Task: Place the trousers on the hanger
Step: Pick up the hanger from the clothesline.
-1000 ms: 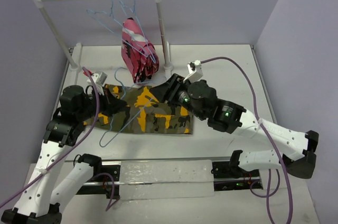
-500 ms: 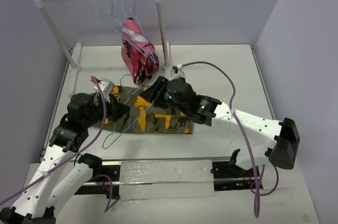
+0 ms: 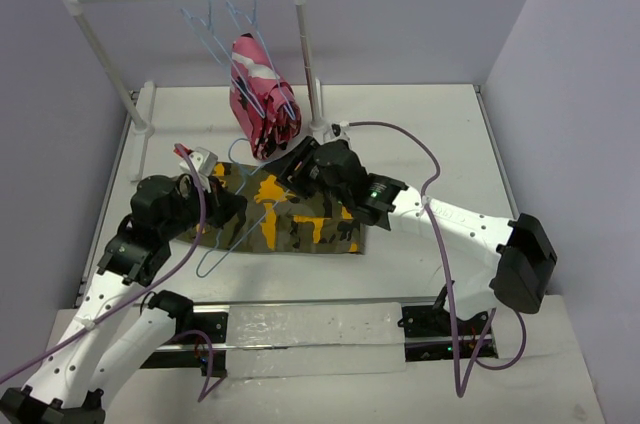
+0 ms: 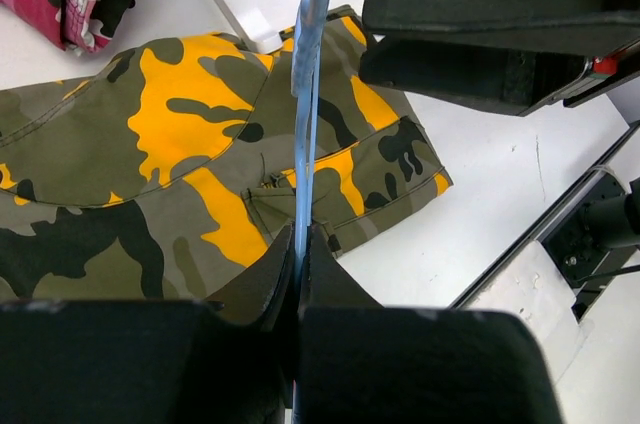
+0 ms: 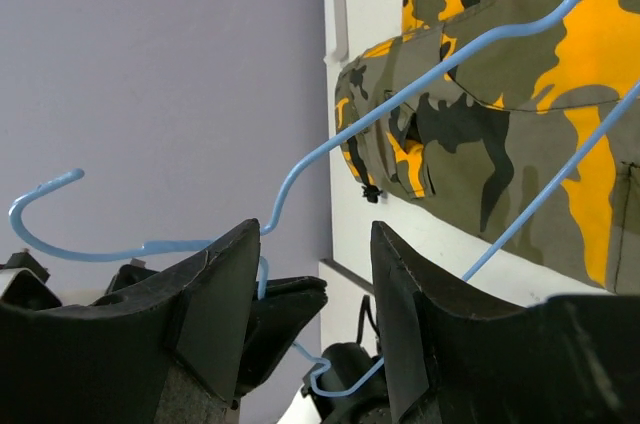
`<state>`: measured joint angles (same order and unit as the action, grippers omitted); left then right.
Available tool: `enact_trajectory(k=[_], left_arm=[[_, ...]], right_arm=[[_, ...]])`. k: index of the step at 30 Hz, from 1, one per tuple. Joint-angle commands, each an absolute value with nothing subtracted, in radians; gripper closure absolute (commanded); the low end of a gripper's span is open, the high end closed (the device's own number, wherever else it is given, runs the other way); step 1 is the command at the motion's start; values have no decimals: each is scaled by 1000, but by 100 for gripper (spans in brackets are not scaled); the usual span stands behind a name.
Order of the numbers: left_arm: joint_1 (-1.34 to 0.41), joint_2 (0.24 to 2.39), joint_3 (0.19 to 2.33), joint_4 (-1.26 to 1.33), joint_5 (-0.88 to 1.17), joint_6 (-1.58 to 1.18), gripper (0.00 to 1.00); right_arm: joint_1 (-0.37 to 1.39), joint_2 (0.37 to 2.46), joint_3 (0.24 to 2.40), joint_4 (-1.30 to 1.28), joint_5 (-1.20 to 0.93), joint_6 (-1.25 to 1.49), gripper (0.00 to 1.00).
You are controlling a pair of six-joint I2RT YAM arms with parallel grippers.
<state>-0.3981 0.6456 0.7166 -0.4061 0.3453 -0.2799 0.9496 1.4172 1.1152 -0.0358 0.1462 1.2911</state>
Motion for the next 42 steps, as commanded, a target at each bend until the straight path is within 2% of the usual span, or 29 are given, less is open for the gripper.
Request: enact_trajectory(k=[1, 11, 22, 23, 25, 27, 28, 29, 32, 34, 35, 38, 42], left_arm=[[-402, 650, 726, -340, 337, -272, 100], [-402, 650, 722, -331, 341, -273, 100], [-402, 626, 682, -352, 333, -261, 100], [-402, 624, 677, -346, 342, -262, 100], [-402, 625, 672, -340, 354, -263, 100], [-401, 630, 667, -334, 356, -259, 100], [-402, 630, 665, -334, 361, -253, 100], [-402, 629, 663, -337, 369, -245, 100], [-402, 630, 667, -348, 371, -228, 97], [-401, 630, 671, -354, 378, -211, 55], [-401, 630, 674, -355, 384, -203, 44], [-401, 632, 682, -364, 389, -190, 22], [-402, 638, 738, -412, 390, -169, 20]], right_arm=[[948, 1435, 1135, 34, 158, 1323, 44], [934, 1522, 1164, 94, 171, 1351, 42], [916, 1602, 1194, 114, 155, 1374, 44], [912, 1603, 1179, 131, 149, 1388, 47], [908, 1612, 1172, 146, 143, 1396, 63], [908, 1631, 1189, 139, 143, 1379, 89], [908, 1641, 1206, 126, 143, 1366, 96], [908, 1652, 1220, 113, 143, 1355, 100], [908, 1666, 1226, 102, 143, 1337, 100], [908, 1669, 1215, 97, 144, 1331, 100], [908, 1670, 1209, 91, 143, 1327, 100], [908, 1675, 1202, 69, 143, 1313, 100], [908, 1676, 1223, -14, 177, 1275, 100]])
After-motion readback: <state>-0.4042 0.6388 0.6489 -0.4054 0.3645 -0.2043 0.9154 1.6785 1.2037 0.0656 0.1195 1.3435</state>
